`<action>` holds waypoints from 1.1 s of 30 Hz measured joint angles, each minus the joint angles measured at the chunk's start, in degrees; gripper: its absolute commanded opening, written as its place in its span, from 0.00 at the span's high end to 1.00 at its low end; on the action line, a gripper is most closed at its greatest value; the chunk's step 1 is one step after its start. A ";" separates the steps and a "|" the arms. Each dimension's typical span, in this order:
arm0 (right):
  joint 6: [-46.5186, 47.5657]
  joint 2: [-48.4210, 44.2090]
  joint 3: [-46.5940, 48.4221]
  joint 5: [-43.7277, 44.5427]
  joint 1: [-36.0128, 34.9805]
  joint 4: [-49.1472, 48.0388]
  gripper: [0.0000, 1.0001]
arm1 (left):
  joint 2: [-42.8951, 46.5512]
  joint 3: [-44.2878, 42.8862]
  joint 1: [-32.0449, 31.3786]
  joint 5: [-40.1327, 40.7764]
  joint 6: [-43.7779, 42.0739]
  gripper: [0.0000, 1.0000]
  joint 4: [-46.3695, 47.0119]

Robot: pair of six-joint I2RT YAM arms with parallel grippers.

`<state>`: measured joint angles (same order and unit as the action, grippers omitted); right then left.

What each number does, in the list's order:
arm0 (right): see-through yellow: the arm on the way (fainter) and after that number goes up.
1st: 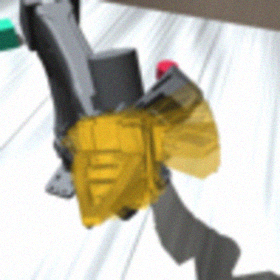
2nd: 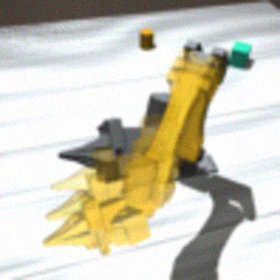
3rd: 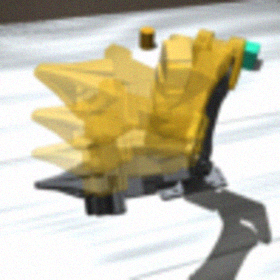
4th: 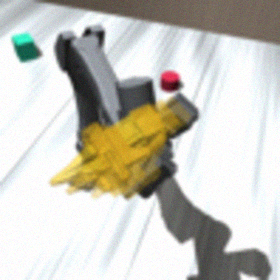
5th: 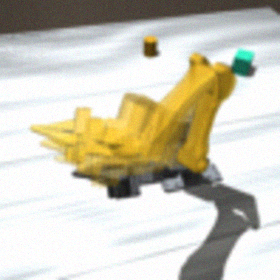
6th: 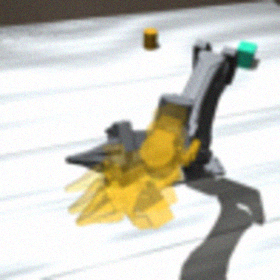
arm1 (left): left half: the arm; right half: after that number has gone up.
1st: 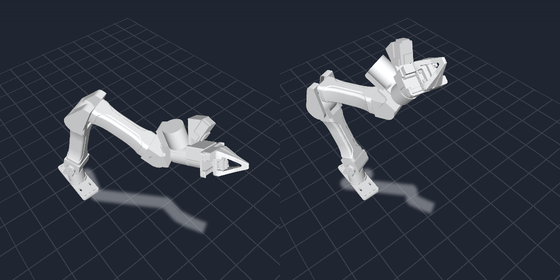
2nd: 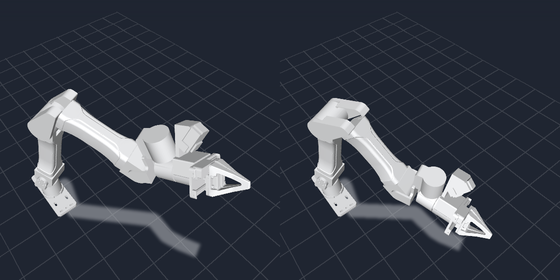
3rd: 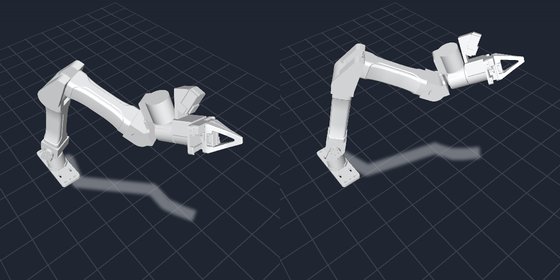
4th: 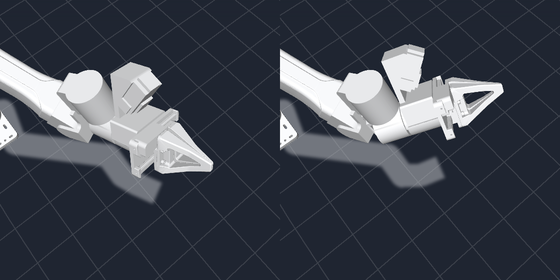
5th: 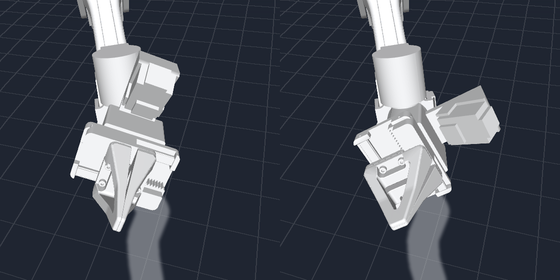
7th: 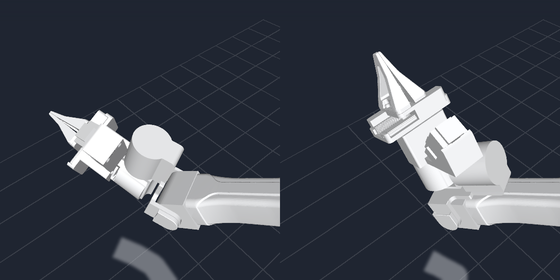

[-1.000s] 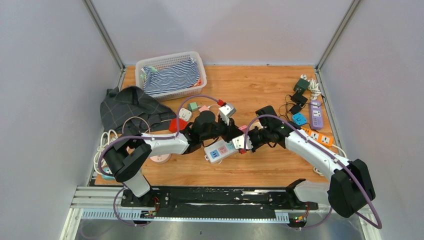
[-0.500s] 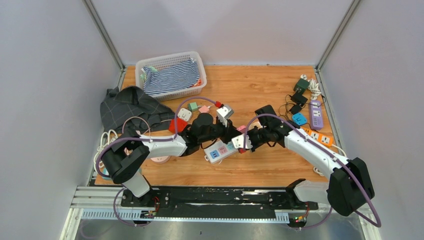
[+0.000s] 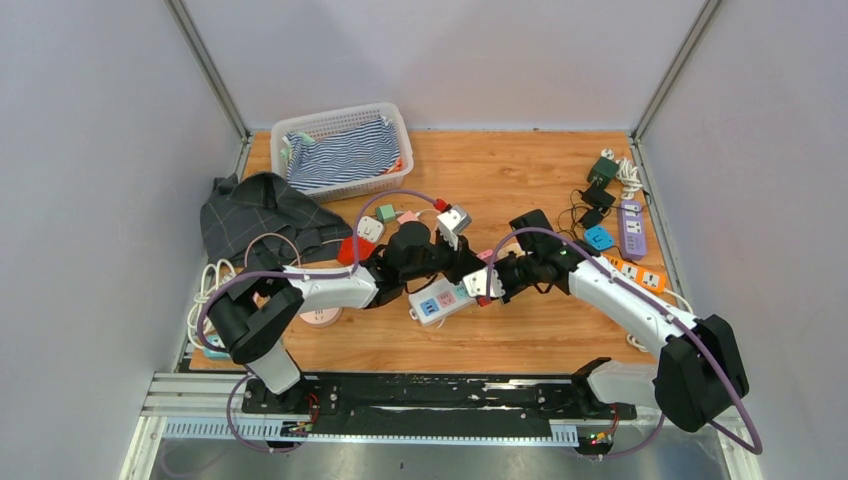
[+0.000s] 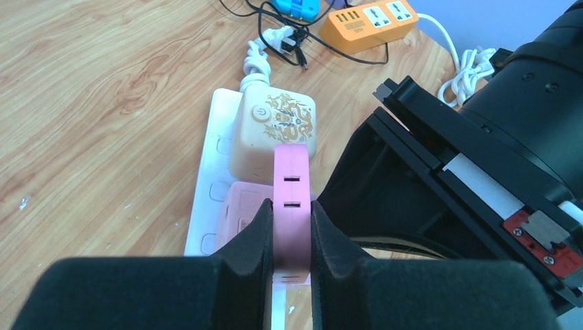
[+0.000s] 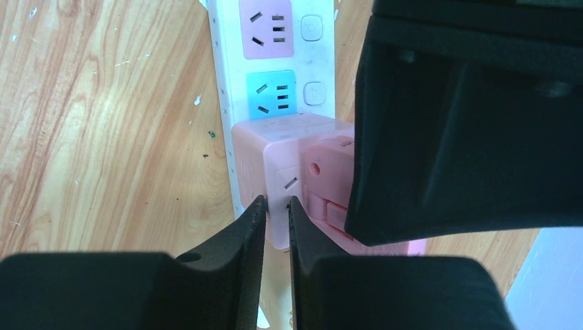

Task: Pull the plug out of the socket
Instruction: Remove the plug from the socket.

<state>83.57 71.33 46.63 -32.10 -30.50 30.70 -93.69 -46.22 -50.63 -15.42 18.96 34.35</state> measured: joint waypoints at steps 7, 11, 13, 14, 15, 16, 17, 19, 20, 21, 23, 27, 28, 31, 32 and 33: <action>0.02 0.20 0.02 -0.35 -0.02 -0.09 0.82 | 2.29 3.85 -0.28 1.86 0.20 1.00 2.21; 0.04 0.50 0.09 -0.76 -0.13 -0.35 0.82 | 2.95 4.57 -0.39 2.54 0.35 1.00 2.40; 0.02 0.52 0.09 -0.81 -0.13 -0.35 0.82 | 2.89 4.37 -0.39 2.29 0.33 1.00 2.32; 0.04 0.52 0.11 -0.79 -0.13 -0.35 0.82 | 2.60 3.96 -0.39 1.95 0.33 1.00 2.12; 0.02 0.52 0.11 -0.79 -0.13 -0.31 0.82 | 2.12 3.23 -0.37 1.55 0.33 1.00 1.77; 0.02 0.52 0.13 -0.74 -0.13 -0.28 0.82 | 1.53 2.38 -0.28 1.20 0.35 1.00 1.42; 0.02 0.52 0.13 -0.72 -0.13 -0.28 0.82 | 1.01 1.60 -0.15 0.79 0.37 1.00 1.09; 0.00 0.50 0.24 -0.35 -0.13 -0.26 0.82 | 0.15 0.33 0.07 0.09 0.42 1.00 0.50; 0.00 0.50 0.33 0.09 -0.13 -0.20 0.83 | -0.26 -0.22 0.17 -0.15 0.46 1.00 0.24; 0.00 0.50 0.39 0.46 -0.13 -0.15 0.83 | -0.59 -0.61 0.22 -0.33 0.48 1.00 0.17; 0.00 0.50 0.44 0.87 -0.13 -0.09 0.83 | -0.81 -0.81 0.26 -0.42 0.50 1.00 0.20; 0.00 0.52 0.46 0.92 -0.13 -0.07 0.83 | -0.44 -0.26 0.26 0.09 0.48 1.00 0.37; 0.02 0.55 0.46 0.87 -0.13 -0.07 0.83 | -0.13 0.35 0.24 0.26 0.50 1.00 0.79; 0.02 0.59 0.46 0.81 -0.13 -0.09 0.82 | 0.72 1.99 0.11 1.03 0.52 1.00 1.95; 0.02 0.63 0.46 0.79 -0.13 -0.09 0.83 | 1.11 2.49 0.04 1.33 0.55 1.00 2.12; 0.04 0.66 0.46 0.66 -0.13 -0.09 0.83 | 1.44 2.93 -0.02 1.64 0.55 1.00 2.23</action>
<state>83.61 71.99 47.09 -31.44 -30.63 30.61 -92.25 -43.29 -50.65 -13.78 19.51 36.58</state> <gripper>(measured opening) 0.183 0.170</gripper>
